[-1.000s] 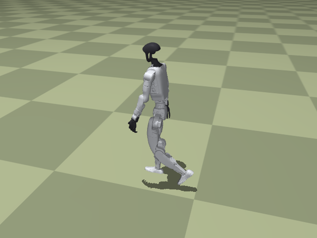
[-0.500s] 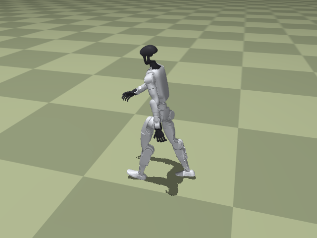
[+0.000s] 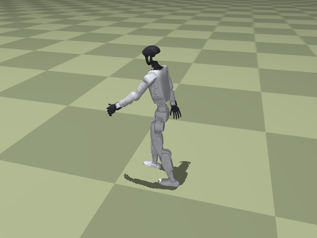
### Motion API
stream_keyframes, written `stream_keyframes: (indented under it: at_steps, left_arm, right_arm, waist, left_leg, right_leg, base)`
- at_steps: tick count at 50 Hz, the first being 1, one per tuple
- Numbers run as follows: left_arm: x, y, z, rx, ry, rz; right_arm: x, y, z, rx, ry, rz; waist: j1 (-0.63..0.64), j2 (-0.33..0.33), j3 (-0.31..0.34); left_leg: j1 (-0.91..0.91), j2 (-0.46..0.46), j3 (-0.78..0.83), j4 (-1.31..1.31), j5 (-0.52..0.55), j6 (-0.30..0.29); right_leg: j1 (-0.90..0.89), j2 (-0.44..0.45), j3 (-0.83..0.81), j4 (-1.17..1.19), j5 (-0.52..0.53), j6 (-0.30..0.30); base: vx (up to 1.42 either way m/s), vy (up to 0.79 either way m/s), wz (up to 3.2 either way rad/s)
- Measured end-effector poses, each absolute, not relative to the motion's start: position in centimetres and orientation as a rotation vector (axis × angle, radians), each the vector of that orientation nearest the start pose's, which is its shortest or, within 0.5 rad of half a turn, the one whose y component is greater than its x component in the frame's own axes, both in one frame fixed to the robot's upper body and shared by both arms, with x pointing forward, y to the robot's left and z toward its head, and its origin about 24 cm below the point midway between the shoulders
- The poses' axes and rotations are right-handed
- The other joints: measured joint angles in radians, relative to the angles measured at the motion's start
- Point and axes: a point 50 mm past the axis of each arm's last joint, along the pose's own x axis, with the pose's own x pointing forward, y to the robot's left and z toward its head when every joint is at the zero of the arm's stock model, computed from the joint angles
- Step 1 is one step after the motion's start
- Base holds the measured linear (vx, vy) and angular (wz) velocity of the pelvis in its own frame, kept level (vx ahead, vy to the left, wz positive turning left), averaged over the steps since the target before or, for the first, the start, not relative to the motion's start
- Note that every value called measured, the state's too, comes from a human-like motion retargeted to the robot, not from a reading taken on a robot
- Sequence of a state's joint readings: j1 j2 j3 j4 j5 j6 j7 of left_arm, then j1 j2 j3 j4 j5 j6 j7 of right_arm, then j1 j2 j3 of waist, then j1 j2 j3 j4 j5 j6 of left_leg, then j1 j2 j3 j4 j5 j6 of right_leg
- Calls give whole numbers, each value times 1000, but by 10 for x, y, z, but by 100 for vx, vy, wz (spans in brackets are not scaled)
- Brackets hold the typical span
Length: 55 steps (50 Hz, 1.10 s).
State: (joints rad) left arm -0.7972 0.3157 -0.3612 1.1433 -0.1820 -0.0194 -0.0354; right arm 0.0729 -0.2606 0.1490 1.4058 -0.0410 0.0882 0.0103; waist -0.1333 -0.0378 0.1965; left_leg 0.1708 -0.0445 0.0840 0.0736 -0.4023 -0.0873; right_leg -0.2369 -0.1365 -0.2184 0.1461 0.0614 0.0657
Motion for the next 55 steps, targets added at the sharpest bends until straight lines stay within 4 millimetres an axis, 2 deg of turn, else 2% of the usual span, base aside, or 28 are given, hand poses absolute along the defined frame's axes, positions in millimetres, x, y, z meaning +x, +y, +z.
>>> stream_keyframes:
  at_steps: [2, 4, 6, 9, 10, 12, 14, 17, 20, 22, 25, 29, 32, 35, 38, 40, 42, 45, 47, 50, 53, 55]
  left_arm:
    - [379, 179, 53, 413, 301, -127]
    - [383, 178, 64, 434, 261, -134]
    - [382, 177, 63, 438, 252, -147]
    - [369, 177, 40, 413, 305, -166]
    - [362, 177, 28, 407, 338, -172]
    - [341, 181, -4, 412, 442, -187]
    - [309, 187, -42, 425, 584, -210]
    - [245, 198, -99, 431, 845, -253]
    - [172, 211, -140, 400, 1111, -272]
    - [123, 220, -157, 370, 1277, -262]
    - [56, 234, -169, 316, 1493, -227]
    - [-13, 247, -168, 235, 1684, -133]
    - [-47, 252, -165, 167, 1744, -40]
    - [-64, 250, -163, 93, 1736, 42]
    - [-69, 244, -163, 35, 1703, 61]
    - [-67, 238, -165, 8, 1682, 44]
    - [-60, 234, -167, -5, 1662, 16]
    - [-40, 230, -170, 0, 1625, -27]
    - [-20, 229, -172, 23, 1588, -55]
    - [18, 230, -172, 87, 1515, -87]
    - [74, 233, -167, 182, 1408, -83]
    - [116, 234, -158, 254, 1322, -71]
  right_arm:
    - [2, -246, -170, -326, 1619, 1]
    - [0, -240, -171, -312, 1631, 59]
    - [4, -237, -172, -300, 1621, 84]
    - [16, -238, -172, -305, 1585, 72]
    - [22, -239, -171, -313, 1568, 64]
    - [37, -241, -170, -346, 1519, 46]
    - [56, -243, -168, -388, 1460, 26]
    - [90, -246, -161, -464, 1354, 0]
    - [135, -251, -147, -549, 1219, -21]
    - [167, -253, -134, -596, 1123, -25]
    - [217, -254, -108, -659, 972, -23]
    - [276, -251, -64, -721, 765, -41]
    - [312, -246, -28, -740, 609, -71]
    - [338, -239, 6, -726, 455, -98]
    - [352, -230, 28, -680, 337, -105]
    - [355, -224, 33, -648, 297, -96]
    - [351, -220, 26, -622, 304, -78]
    - [334, -215, -1, -596, 383, -42]
    - [311, -214, -30, -585, 481, -13]
    - [263, -214, -80, -571, 681, 31]
    - [202, -219, -123, -547, 919, 48]
    - [159, -225, -143, -528, 1076, 47]
  waist:
    - [-21, -26, 27]
    - [-27, -34, 39]
    - [-27, -25, 34]
    - [-21, -20, 11]
    - [-18, -21, 2]
    - [-7, -28, -14]
    - [8, -42, -28]
    - [34, -72, -60]
    - [68, -84, -101]
    - [112, -98, -105]
    - [199, -122, -98]
    - [322, -144, -75]
    - [403, -131, -56]
    - [464, -83, -35]
    - [485, -33, -13]
    - [482, -20, -8]
    - [472, -23, -15]
    - [455, -29, -39]
    - [441, -27, -58]
    - [414, -14, -91]
    - [370, -1, -115]
    - [333, 11, -122]
  left_leg:
    - [61, -22, -22, -4, -23, 3]
    - [108, -21, -32, -10, -35, 1]
    - [136, -9, -38, -11, -35, -1]
    - [165, -8, -57, 10, -2, 7]
    - [172, -11, -64, 24, 17, 13]
    - [176, -17, -64, 82, 83, 31]
    - [150, -24, -44, 191, 169, 60]
    - [17, -33, 14, 478, 277, 117]
    - [-195, -18, 72, 795, 293, 166]
    - [-294, -20, 108, 907, 252, 191]
    - [-402, -35, 159, 947, 166, 217]
    - [-481, -66, 189, 753, 142, 216]
    - [-484, -68, 180, 461, 200, 197]
    - [-440, -20, 190, 125, 265, 156]
    - [-408, 30, 248, -95, 269, 83]
    - [-406, 43, 287, -161, 254, 44]
    - [-410, 45, 311, -161, 244, 29]
    - [-377, 43, 318, -161, 278, 31]
    - [-335, 46, 306, -158, 286, 39]
    - [-278, 63, 276, -125, 233, 53]
    - [-234, 69, 234, -88, 161, 58]
    - [-206, 69, 206, -66, 124, 48]
  right_leg:
    - [20, -19, 4, -176, 68, 66]
    - [-2, -21, 9, -233, 42, 128]
    - [-25, -12, 18, -233, 3, 148]
    - [2, -15, 8, -233, 61, 133]
    - [20, -21, -3, -233, 85, 127]
    - [67, -31, -15, -233, 67, 116]
    - [119, -40, -8, -231, 17, 97]
    - [171, -64, 11, -203, -55, 69]
    - [182, -66, 28, -178, -98, 59]
    - [201, -63, 53, -167, -121, 65]
    - [225, -58, 110, -148, -151, 82]
    - [255, -47, 195, -127, -180, 93]
    - [286, -15, 253, -117, -197, 88]
    - [347, 49, 299, -117, -219, 91]
    - [432, 101, 321, -123, -245, 104]
    - [477, 114, 328, -121, -260, 113]
    - [502, 117, 335, -106, -265, 115]
    - [521, 126, 347, -45, -239, 112]
    - [513, 140, 351, 43, -174, 114]
    - [437, 173, 339, 282, -16, 118]
    - [285, 184, 290, 587, 120, 111]
    - [180, 159, 226, 756, 125, 70]
  base:
    - [67, -15, 56]
    - [67, -18, 21]
    - [68, -19, 8]
    - [72, -22, 8]
    - [75, -25, 5]
    - [77, -28, -2]
    - [77, -30, -12]
    - [73, -30, -14]
    - [65, -25, -25]
    - [62, -21, -68]
    - [60, -15, -104]
    - [57, -7, -121]
    - [57, 1, -118]
    - [62, 7, -102]
    - [67, 12, -56]
    - [69, 15, -17]
    - [70, 16, 0]
    - [74, 18, 6]
    - [77, 21, 11]
    - [77, 23, 22]
    - [71, 22, 48]
    - [66, 21, 66]
